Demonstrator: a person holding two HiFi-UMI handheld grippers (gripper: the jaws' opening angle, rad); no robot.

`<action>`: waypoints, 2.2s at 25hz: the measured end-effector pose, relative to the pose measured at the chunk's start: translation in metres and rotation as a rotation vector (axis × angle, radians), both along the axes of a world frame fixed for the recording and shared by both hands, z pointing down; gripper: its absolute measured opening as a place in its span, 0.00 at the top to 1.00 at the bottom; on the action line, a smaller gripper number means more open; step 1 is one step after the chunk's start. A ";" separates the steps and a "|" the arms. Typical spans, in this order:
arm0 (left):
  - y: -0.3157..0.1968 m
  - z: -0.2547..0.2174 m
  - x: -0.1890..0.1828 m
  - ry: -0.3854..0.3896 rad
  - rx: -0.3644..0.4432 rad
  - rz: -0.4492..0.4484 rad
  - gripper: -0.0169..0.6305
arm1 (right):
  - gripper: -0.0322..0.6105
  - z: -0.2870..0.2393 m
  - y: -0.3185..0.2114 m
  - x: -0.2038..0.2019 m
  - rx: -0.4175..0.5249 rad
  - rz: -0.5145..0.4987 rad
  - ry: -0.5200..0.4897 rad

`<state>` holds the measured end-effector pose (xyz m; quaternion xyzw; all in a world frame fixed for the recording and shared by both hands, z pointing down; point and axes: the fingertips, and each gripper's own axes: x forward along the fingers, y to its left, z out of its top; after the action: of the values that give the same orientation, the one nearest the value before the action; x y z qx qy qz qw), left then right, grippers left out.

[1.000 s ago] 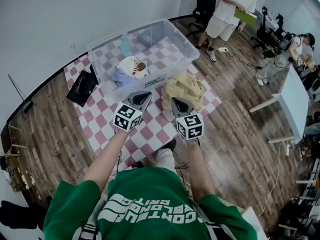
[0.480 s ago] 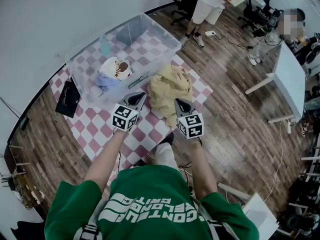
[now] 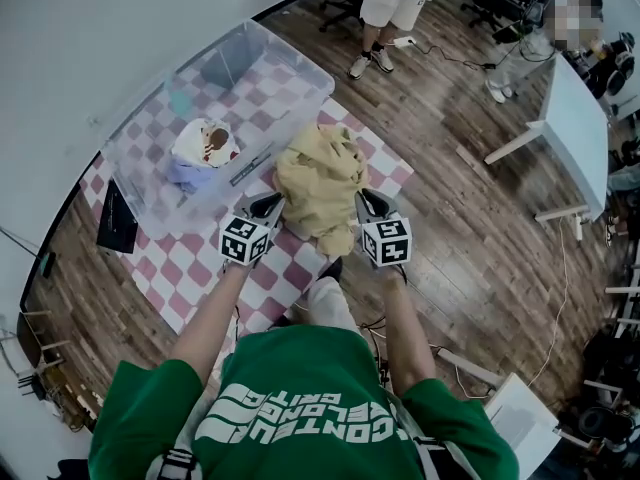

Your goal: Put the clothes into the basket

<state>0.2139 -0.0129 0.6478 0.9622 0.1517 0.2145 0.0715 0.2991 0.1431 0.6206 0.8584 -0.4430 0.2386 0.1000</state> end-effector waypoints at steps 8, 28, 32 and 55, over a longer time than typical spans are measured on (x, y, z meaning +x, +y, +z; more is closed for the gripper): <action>0.013 0.061 0.018 -0.150 -0.057 -0.015 0.67 | 0.57 0.038 -0.007 0.052 0.001 0.015 -0.143; 0.019 0.180 0.046 -0.423 -0.144 -0.214 0.34 | 0.28 0.144 -0.056 0.133 -0.038 -0.191 -0.575; 0.023 0.191 0.051 -0.448 -0.149 -0.234 0.34 | 0.25 0.163 -0.060 0.128 -0.054 -0.245 -0.656; 0.032 0.210 0.083 -0.477 -0.149 -0.282 0.36 | 0.25 0.210 -0.088 0.113 -0.130 -0.490 -0.848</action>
<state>0.2964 0.0193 0.8577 0.8882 0.0106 0.4110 0.2049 0.4116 0.0548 0.8311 0.5484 -0.6175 0.5635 0.0176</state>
